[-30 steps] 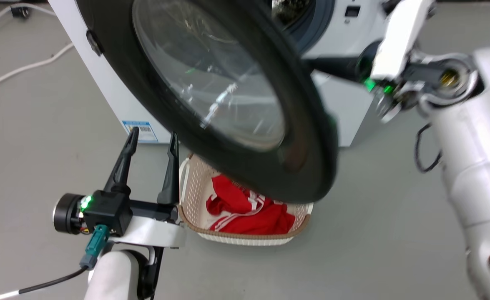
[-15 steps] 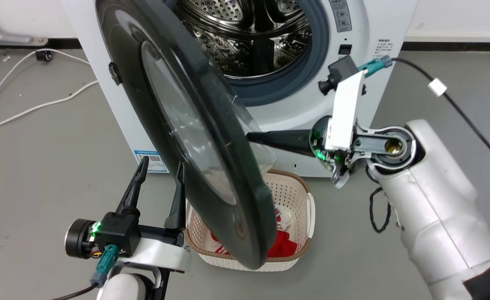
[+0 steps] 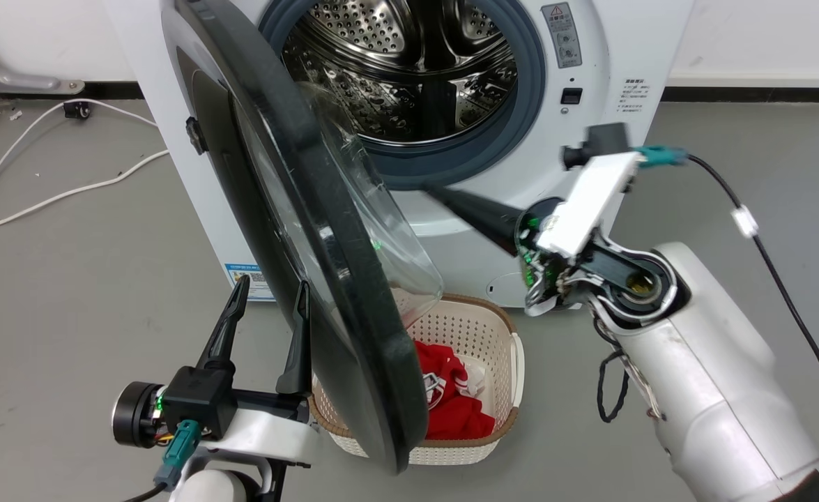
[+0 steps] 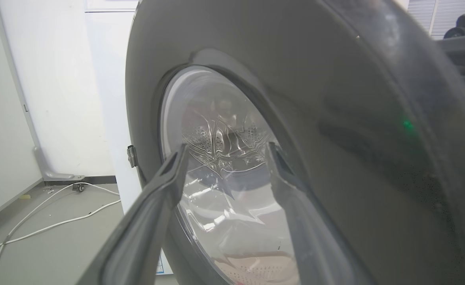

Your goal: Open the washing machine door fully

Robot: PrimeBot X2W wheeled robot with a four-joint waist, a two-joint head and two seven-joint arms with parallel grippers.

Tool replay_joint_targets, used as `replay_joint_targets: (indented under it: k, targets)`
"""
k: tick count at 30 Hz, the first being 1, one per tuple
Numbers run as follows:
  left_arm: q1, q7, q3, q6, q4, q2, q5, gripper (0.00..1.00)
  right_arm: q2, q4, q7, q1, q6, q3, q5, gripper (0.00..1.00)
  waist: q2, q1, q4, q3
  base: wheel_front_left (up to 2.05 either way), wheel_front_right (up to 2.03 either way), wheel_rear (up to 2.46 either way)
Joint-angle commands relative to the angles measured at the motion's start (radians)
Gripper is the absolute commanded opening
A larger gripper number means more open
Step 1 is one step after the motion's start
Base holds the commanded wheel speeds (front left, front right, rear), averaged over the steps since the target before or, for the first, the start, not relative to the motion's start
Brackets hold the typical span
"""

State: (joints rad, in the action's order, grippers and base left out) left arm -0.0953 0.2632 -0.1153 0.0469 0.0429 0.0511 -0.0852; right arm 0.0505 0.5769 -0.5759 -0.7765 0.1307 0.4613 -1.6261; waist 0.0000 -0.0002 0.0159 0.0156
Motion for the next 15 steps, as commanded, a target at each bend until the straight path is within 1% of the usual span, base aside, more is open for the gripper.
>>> replay_joint_targets:
  k: [1, 2, 3, 4, 7, 12, 15]
  targets:
    - [0.015, 0.002, 0.004, -0.004, -0.002, -0.001, -0.005, 1.00, 0.000, -0.008, 0.064, 0.036, 0.000, -0.033, -0.003, 0.00, 0.0000, 0.0002, -0.002, -0.005, 0.00, 0.00, 0.00]
    - [0.017, 0.002, 0.006, -0.007, -0.003, -0.001, -0.006, 1.00, 0.005, -0.020, 0.121, 0.048, 0.000, -0.058, 0.008, 0.00, 0.0000, 0.0002, -0.004, -0.007, 0.00, 0.00, 0.00]
    - [0.022, 0.002, 0.009, -0.008, -0.004, -0.001, -0.006, 1.00, 0.008, -0.035, 0.171, 0.067, 0.000, -0.085, 0.006, 0.13, 0.0000, 0.0002, -0.006, -0.010, 0.00, 0.00, 0.00]
    - [0.033, 0.002, 0.015, -0.011, -0.006, -0.001, -0.004, 1.00, 0.026, -0.097, 0.310, 0.142, 0.000, -0.159, 0.015, 1.00, 0.0000, 0.0002, -0.011, -0.015, 0.00, 0.00, 0.00]
    - [0.042, 0.002, 0.020, -0.013, -0.006, -0.001, -0.006, 1.00, 0.044, -0.169, 0.428, 0.248, 0.000, -0.211, 0.036, 1.00, 0.0000, 0.0002, -0.013, -0.022, 0.00, 0.00, 0.00]
    - [0.061, 0.002, 0.030, -0.011, -0.002, -0.001, -0.001, 1.00, 0.069, -0.276, 0.586, 0.432, 0.000, -0.286, 0.071, 1.00, 0.0000, 0.0002, -0.014, -0.036, 0.00, 0.00, 0.00]
    - [0.074, 0.002, 0.037, -0.010, 0.000, -0.001, 0.003, 1.00, 0.085, -0.326, 0.682, 0.537, 0.000, -0.313, 0.130, 1.00, 0.0000, 0.0002, -0.016, -0.042, 0.00, 0.00, 0.00]
